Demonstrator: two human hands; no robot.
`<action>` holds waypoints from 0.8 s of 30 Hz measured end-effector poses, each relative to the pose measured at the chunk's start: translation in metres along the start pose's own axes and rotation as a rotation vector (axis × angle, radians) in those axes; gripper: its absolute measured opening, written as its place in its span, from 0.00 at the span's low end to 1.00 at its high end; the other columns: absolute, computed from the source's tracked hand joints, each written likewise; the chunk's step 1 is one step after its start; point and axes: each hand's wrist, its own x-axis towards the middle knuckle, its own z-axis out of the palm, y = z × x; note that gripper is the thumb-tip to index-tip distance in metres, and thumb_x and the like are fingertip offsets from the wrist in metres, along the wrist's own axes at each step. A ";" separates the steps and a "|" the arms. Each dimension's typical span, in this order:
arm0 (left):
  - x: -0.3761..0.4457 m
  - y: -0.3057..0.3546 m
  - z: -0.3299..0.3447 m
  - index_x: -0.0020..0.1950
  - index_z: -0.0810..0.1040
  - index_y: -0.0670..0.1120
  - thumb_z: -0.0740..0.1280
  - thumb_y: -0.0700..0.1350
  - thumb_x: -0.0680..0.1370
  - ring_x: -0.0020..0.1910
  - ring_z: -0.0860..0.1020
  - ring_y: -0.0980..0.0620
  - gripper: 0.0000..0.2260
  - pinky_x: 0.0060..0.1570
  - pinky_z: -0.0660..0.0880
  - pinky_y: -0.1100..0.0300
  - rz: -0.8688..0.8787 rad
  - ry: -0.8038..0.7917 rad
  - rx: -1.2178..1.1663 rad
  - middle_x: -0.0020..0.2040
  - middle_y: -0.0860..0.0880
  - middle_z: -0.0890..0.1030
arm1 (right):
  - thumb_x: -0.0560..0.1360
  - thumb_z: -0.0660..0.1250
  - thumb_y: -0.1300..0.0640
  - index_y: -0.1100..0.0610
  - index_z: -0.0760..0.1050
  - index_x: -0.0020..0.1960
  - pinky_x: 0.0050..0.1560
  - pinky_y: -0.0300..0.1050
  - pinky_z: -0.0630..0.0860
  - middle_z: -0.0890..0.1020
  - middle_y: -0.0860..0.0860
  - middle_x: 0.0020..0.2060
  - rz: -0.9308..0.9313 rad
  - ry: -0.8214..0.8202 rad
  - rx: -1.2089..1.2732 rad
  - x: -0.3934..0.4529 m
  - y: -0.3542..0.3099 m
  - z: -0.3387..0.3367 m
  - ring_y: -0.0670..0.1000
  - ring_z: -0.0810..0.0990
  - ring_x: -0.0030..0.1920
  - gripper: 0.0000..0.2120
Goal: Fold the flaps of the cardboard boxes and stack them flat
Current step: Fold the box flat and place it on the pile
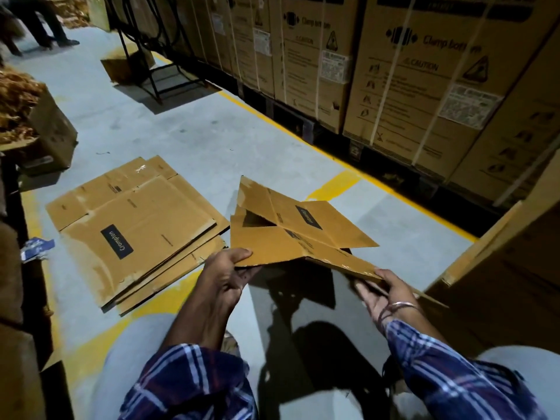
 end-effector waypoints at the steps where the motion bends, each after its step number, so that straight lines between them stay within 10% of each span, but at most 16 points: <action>1: -0.005 0.009 -0.002 0.55 0.74 0.34 0.63 0.27 0.79 0.50 0.83 0.37 0.07 0.34 0.84 0.53 0.013 -0.003 0.000 0.57 0.34 0.80 | 0.79 0.64 0.67 0.63 0.72 0.59 0.29 0.52 0.82 0.85 0.61 0.38 -0.054 -0.030 -0.018 0.001 -0.001 0.008 0.58 0.86 0.34 0.09; 5: -0.023 0.051 -0.023 0.44 0.74 0.40 0.62 0.28 0.79 0.41 0.82 0.45 0.09 0.38 0.85 0.55 0.109 -0.035 0.039 0.41 0.42 0.82 | 0.78 0.62 0.71 0.64 0.74 0.45 0.34 0.51 0.84 0.84 0.60 0.42 -0.204 -0.202 -0.139 -0.003 0.003 0.053 0.55 0.87 0.37 0.05; 12: -0.023 0.097 -0.120 0.57 0.77 0.42 0.64 0.30 0.80 0.51 0.81 0.46 0.10 0.68 0.73 0.47 0.208 0.123 0.044 0.53 0.44 0.83 | 0.78 0.64 0.70 0.63 0.77 0.56 0.39 0.51 0.84 0.86 0.60 0.46 -0.046 -0.429 -0.307 0.009 0.089 0.119 0.58 0.87 0.43 0.09; 17: 0.011 0.080 -0.212 0.78 0.66 0.43 0.62 0.30 0.81 0.43 0.82 0.55 0.25 0.45 0.78 0.55 0.191 0.318 0.024 0.58 0.47 0.82 | 0.76 0.66 0.72 0.65 0.78 0.51 0.36 0.50 0.84 0.84 0.60 0.45 0.170 -0.358 -0.414 0.051 0.184 0.141 0.56 0.86 0.40 0.06; 24: 0.086 -0.004 -0.334 0.67 0.72 0.42 0.60 0.31 0.83 0.55 0.79 0.38 0.15 0.65 0.72 0.34 0.065 0.532 -0.038 0.62 0.36 0.79 | 0.72 0.76 0.67 0.59 0.71 0.65 0.41 0.49 0.84 0.82 0.61 0.59 0.208 -0.204 -0.692 0.116 0.288 0.135 0.58 0.83 0.56 0.25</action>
